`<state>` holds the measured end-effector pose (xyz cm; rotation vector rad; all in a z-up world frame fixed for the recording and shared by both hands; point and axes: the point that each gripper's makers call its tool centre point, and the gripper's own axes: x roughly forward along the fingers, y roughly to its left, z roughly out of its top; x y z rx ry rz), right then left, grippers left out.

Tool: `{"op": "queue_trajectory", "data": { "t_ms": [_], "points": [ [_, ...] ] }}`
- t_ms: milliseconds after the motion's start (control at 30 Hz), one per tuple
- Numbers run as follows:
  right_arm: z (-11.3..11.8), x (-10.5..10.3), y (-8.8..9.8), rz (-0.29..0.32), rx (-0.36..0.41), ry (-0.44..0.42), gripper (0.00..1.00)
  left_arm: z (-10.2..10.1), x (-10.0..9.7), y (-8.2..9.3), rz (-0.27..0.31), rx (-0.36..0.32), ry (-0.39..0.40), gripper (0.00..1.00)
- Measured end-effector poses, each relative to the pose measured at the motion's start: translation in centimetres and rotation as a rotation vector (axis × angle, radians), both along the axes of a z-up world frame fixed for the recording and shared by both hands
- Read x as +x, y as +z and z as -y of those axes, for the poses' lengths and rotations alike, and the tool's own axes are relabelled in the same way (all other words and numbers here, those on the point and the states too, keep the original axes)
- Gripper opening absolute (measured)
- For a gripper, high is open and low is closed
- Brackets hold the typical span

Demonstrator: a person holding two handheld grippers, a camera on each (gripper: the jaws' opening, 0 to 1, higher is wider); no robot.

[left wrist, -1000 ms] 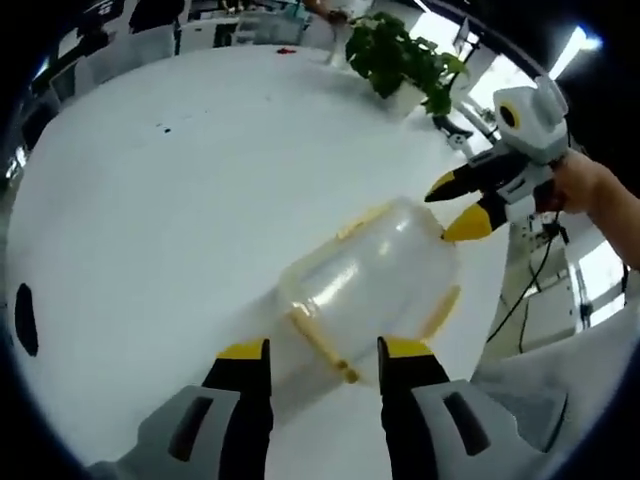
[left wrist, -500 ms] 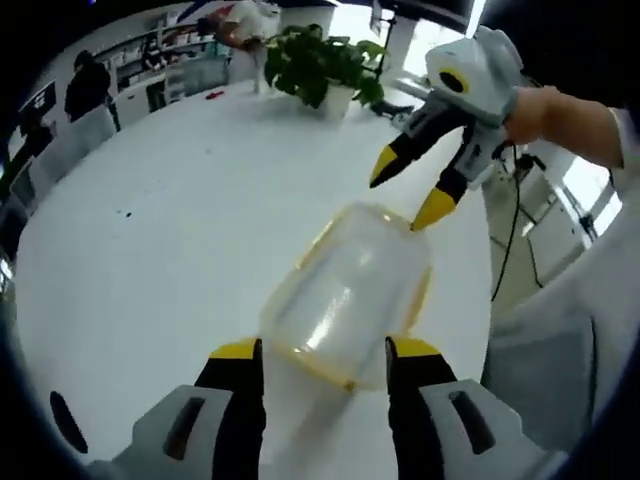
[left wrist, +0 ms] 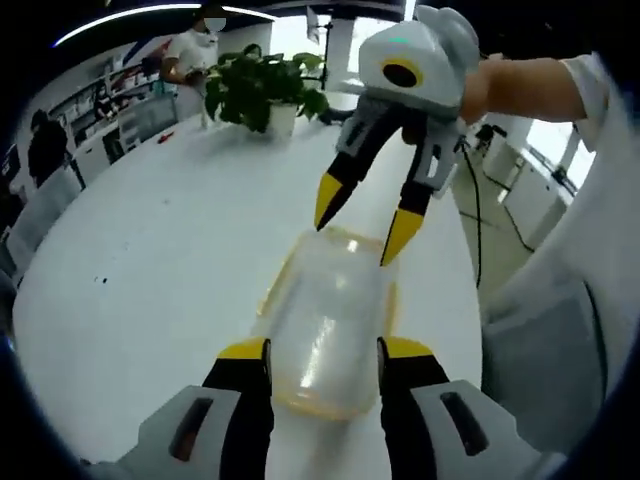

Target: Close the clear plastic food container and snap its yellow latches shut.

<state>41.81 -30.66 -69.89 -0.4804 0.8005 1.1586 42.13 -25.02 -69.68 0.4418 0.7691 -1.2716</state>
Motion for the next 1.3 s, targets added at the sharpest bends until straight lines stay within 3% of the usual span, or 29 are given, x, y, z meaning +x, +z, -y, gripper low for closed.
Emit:
{"op": "queue_trajectory", "data": {
  "t_ms": [100, 233, 567, 800, 1033, 1133, 1200, 1300],
  "points": [
    [-0.9, -0.2, 0.2, 0.005, 0.011, 0.033, 0.35, 0.5, 0.1, 0.0, 0.01, 0.002, -0.009, 0.41],
    [-1.2, -0.2, -0.3, 0.048, -0.029, 0.086, 0.34, 0.7, -0.2, -0.5, 0.028, 0.022, -0.055, 0.42],
    [-2.4, -0.3, -0.6, 0.048, -0.032, 0.139, 0.35, 1.9, -0.7, -0.6, 0.062, 0.019, -0.131, 0.36],
    [-3.6, 0.3, -0.9, 0.072, -0.04, 0.17, 0.35, 2.6, -1.1, -0.9, 0.069, 0.023, -0.162, 0.37],
    [-3.6, 0.6, -2.0, 0.055, -0.076, 0.189, 0.34, 2.7, -1.9, -1.7, 0.08, 0.05, -0.178, 0.4],
    [-3.7, 1.1, -1.9, 0.081, -0.078, 0.183, 0.42, 2.6, -2.0, -1.7, 0.107, 0.053, -0.194, 0.41],
    [-3.6, 1.5, -2.0, 0.079, -0.079, 0.173, 0.48, 2.4, -1.9, -2.0, 0.128, 0.074, -0.192, 0.48],
    [-3.4, 1.8, -2.5, 0.063, -0.095, 0.189, 0.48, 2.4, -2.0, -2.1, 0.131, 0.069, -0.19, 0.5]
  ]
}}
